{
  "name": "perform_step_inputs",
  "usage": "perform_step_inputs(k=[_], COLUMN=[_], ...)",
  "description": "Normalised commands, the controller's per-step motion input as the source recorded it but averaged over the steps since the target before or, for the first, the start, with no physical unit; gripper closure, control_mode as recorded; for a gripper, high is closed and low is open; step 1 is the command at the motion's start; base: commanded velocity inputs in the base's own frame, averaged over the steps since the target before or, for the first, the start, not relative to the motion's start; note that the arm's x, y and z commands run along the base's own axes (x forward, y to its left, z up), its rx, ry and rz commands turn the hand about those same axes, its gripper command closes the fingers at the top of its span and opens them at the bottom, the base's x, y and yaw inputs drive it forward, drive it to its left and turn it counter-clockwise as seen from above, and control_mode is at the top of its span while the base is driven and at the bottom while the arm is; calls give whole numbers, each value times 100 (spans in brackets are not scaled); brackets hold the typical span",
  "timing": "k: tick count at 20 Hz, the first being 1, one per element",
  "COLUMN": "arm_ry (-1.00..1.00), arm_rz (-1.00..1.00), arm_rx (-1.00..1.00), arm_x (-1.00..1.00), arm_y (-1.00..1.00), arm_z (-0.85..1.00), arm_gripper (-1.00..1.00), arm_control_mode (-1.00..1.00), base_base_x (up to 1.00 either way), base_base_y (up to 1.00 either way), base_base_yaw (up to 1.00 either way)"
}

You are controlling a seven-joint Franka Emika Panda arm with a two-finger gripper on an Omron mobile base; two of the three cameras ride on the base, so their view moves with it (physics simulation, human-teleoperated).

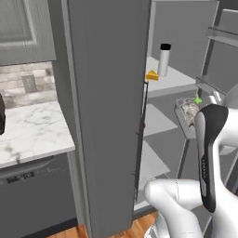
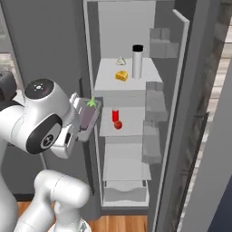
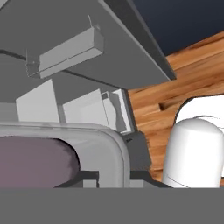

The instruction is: Place the tupperware on the second highest shelf of the fridge. Make space for the tupperware among the existing items by rearranging them on the shelves if needed. Close the fridge door when finished.

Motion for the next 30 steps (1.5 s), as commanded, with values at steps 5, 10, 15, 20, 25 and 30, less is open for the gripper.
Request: perform_step_inputs(k=[5, 10, 15, 20, 25, 30], arm_ry=[0, 0, 0, 0, 0, 0], arm_rz=[0, 0, 0, 0, 0, 0], arm_rx=[0, 0, 0, 0, 0, 0], arm_x=[0, 0, 0, 0, 0, 0], arm_y=[0, 0, 0, 0, 0, 0], arm_z=[0, 0, 0, 0, 0, 0], arm_gripper=[100, 100, 100, 100, 100, 100], arm_control_mode=[100, 100, 100, 100, 100, 100], base_base_x=[35, 49, 52, 34, 37, 38], base_base_y=[-47, -22, -19, -40, -29, -7], base_base_yaw=[18, 14, 14, 11, 11, 11])
